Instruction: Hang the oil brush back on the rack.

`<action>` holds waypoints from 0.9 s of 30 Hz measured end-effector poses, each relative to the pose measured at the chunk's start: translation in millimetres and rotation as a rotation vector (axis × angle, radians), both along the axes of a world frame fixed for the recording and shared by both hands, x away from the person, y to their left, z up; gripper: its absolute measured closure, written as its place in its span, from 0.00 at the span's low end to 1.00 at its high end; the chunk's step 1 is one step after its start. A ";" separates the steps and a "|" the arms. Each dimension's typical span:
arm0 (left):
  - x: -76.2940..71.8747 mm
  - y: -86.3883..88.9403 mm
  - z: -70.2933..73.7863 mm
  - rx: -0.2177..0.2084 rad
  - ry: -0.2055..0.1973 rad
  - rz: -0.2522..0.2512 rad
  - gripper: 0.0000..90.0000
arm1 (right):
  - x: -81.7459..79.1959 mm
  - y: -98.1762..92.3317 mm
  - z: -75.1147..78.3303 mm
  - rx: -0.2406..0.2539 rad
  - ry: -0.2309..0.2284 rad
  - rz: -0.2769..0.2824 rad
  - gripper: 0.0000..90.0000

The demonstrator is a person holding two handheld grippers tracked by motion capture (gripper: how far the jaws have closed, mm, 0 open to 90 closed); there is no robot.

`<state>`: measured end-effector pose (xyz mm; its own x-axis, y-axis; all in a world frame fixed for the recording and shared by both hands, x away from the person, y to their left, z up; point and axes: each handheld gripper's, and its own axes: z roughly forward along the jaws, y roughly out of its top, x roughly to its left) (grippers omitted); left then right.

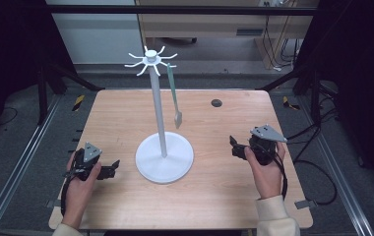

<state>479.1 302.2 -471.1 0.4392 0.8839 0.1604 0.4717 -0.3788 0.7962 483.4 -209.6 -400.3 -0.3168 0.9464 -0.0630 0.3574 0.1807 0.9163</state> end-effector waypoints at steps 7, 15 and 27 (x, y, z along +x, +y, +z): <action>0.0 -0.4 0.0 0.003 0.000 -0.004 0.03 | 4.1 -11.8 -20.0 -0.058 0.061 -0.026 0.10; 0.2 -1.2 -0.5 0.007 0.002 -0.005 0.03 | 10.6 -14.7 -40.6 -0.070 0.118 -0.009 0.11; 0.7 -3.2 -1.5 0.019 0.007 -0.011 0.03 | 17.2 -3.4 -60.9 -0.027 0.169 0.055 0.12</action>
<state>479.8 299.0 -472.6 0.4501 0.8759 0.1737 0.4729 -0.3988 0.7857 500.5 -213.0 -461.2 -0.3761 0.9261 -0.0297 0.4951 0.2280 0.8384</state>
